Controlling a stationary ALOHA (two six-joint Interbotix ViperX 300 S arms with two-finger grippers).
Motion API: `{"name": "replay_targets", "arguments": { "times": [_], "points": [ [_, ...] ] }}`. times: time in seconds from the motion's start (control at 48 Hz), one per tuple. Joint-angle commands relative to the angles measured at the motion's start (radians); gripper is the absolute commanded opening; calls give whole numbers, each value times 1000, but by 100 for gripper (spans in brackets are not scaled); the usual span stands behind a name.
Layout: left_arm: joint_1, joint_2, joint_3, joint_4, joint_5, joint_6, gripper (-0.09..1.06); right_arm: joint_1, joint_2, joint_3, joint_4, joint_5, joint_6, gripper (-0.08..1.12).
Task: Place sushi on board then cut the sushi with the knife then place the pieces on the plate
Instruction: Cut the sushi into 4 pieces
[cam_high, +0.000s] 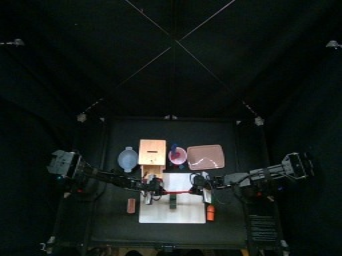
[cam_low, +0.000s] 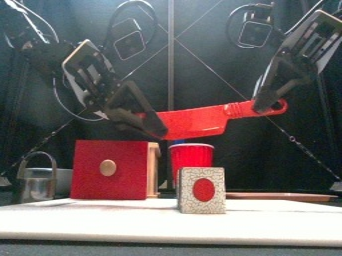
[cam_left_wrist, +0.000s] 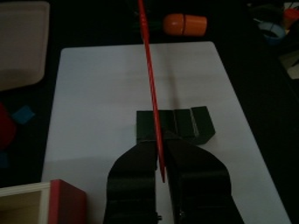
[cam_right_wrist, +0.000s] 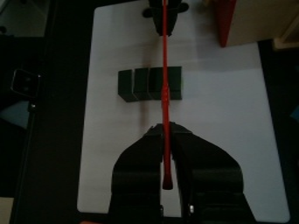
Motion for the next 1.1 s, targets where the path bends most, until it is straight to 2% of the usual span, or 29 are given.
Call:
{"name": "replay_targets", "arguments": {
  "times": [0.021,0.125,0.396,0.5,0.667,0.812,1.104],
  "points": [
    [2,5,-43,3,-3,2,39,12,11,-8,9,-5,-2,39],
    [2,11,-49,5,21,2,39,21,35,-6,15,-5,-2,39],
    [2,38,-101,9,149,3,39,21,80,-11,9,-5,-3,39],
    [2,40,-121,34,206,2,39,21,84,-11,6,-3,-3,39],
    [2,57,-153,120,293,-2,39,21,86,-8,6,-5,-3,39],
    [2,67,-176,147,324,-2,39,23,87,-5,11,-3,-3,39],
    [2,67,-183,147,334,-3,39,26,107,-3,14,-3,-3,39]
  ]
}}
